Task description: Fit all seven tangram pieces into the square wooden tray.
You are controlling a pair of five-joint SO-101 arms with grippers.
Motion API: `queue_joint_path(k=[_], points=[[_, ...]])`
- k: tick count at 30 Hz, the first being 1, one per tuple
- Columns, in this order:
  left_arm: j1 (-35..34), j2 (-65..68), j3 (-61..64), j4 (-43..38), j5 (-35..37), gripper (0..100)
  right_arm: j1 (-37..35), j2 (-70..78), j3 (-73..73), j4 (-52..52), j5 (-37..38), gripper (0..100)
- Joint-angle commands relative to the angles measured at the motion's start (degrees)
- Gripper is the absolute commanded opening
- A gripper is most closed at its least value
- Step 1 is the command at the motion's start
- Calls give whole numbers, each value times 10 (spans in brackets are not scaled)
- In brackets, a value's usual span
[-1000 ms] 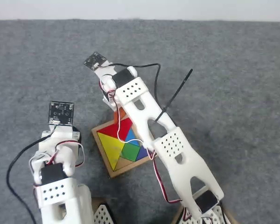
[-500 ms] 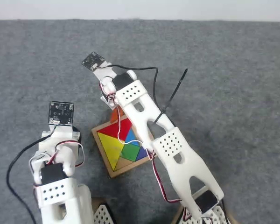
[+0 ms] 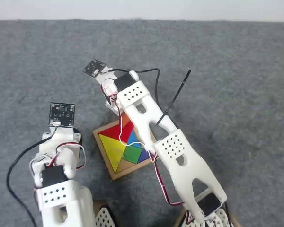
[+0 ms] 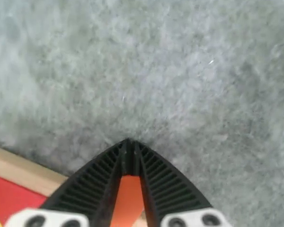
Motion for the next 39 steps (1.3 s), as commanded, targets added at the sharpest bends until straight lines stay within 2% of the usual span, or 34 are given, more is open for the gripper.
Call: queue_joint_path(k=[1,11,39], points=[[3,3,-3,2,-4,115,1,-18,-30,27,6,6],[3,3,-3,2,-4,115,3,-12,-155,138,4,6],[3,3,-3,1,-4,115,14,-29,-62,143,6,6]])
